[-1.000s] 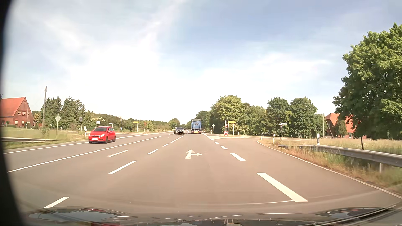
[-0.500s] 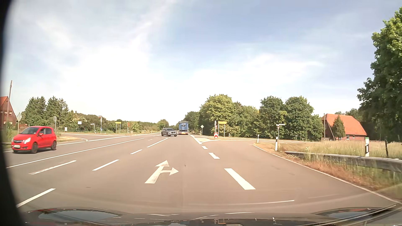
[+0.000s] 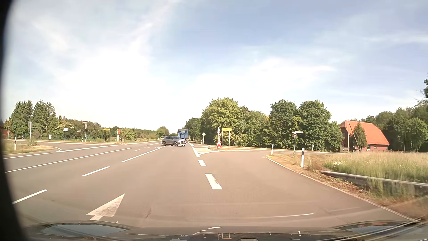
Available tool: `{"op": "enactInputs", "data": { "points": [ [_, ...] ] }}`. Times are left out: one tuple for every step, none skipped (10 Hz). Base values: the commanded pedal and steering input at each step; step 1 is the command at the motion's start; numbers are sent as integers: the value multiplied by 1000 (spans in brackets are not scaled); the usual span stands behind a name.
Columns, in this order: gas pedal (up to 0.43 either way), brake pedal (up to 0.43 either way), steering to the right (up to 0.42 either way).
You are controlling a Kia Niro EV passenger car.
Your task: Follow the waypoints while adhering to traffic rules and regulations
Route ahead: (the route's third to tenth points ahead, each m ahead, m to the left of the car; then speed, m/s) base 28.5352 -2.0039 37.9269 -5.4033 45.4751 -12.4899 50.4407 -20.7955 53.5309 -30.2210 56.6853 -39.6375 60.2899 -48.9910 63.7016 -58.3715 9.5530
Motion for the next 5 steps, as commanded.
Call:
{"op": "enactInputs", "data": {
  "points": [
    [0, 0, 15],
    [0, 0, 10],
    [0, 0, 9],
    [0, 0, 8],
    [0, 0, 8]
  ]
}}
